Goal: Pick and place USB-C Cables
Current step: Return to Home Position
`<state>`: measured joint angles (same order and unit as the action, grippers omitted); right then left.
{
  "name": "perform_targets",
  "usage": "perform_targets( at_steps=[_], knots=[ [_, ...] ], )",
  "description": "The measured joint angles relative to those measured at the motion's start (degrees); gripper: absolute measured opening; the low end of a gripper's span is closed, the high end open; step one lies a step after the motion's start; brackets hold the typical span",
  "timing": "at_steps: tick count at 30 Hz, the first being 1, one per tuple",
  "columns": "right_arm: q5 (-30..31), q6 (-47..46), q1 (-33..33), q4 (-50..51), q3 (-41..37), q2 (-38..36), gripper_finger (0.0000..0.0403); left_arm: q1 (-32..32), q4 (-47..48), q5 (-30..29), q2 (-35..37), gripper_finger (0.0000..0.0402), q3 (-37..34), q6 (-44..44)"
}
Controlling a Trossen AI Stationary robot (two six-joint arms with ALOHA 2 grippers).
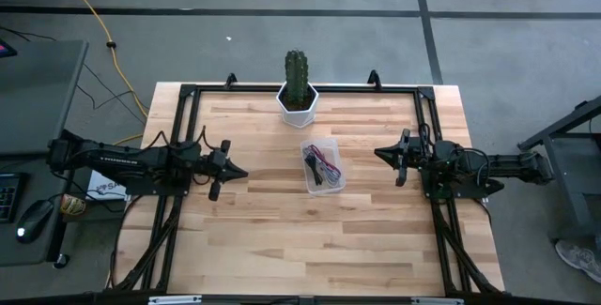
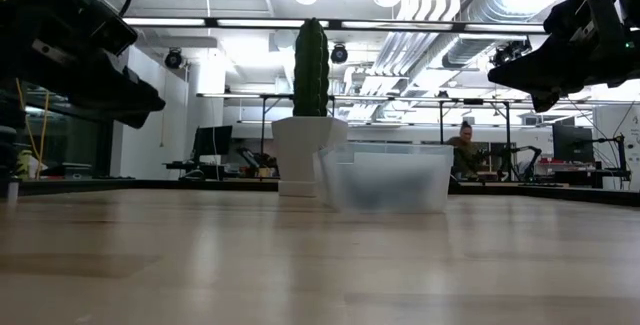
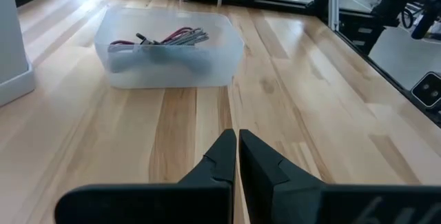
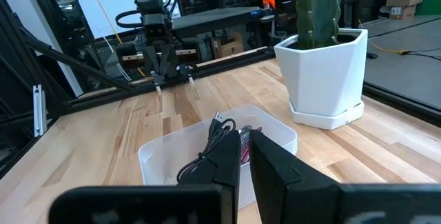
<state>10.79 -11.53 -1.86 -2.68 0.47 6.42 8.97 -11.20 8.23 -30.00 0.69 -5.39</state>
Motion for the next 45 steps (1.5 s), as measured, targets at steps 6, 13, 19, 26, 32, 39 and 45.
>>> perform_targets(
  at_steps=[6,13,19,26,32,39,45],
  knots=[
    [0.0,0.0,0.0,0.0,0.0,0.0,0.0024,0.0,-0.1,0.0,0.0,0.0000,0.0,0.0],
    [0.0,0.0,0.0,0.0,0.0,0.0,0.0024,-0.9,0.4,-0.1,1.7,0.0000,0.0,0.0],
    [0.0,0.0,0.0,0.0,0.0,0.0,0.0024,-2.7,0.5,-0.3,6.6,0.0000,0.0,0.0],
    [0.0,0.0,0.0,0.0,0.0,0.0,0.0024,-5.6,0.8,-0.3,14.2,0.0000,0.1,0.1],
    [0.0,0.0,0.0,0.0,0.0,0.0,0.0024,-8.1,9.8,-0.3,24.7,0.0000,0.0,6.7],
    [0.0,0.0,0.0,0.0,0.0,0.0,0.0024,-10.3,9.7,-1.3,29.8,0.0000,0.0,7.0],
    [0.0,0.0,0.0,0.0,0.0,0.0,0.0024,-10.1,9.5,-2.7,29.8,0.0000,0.0,6.6]
  ],
)
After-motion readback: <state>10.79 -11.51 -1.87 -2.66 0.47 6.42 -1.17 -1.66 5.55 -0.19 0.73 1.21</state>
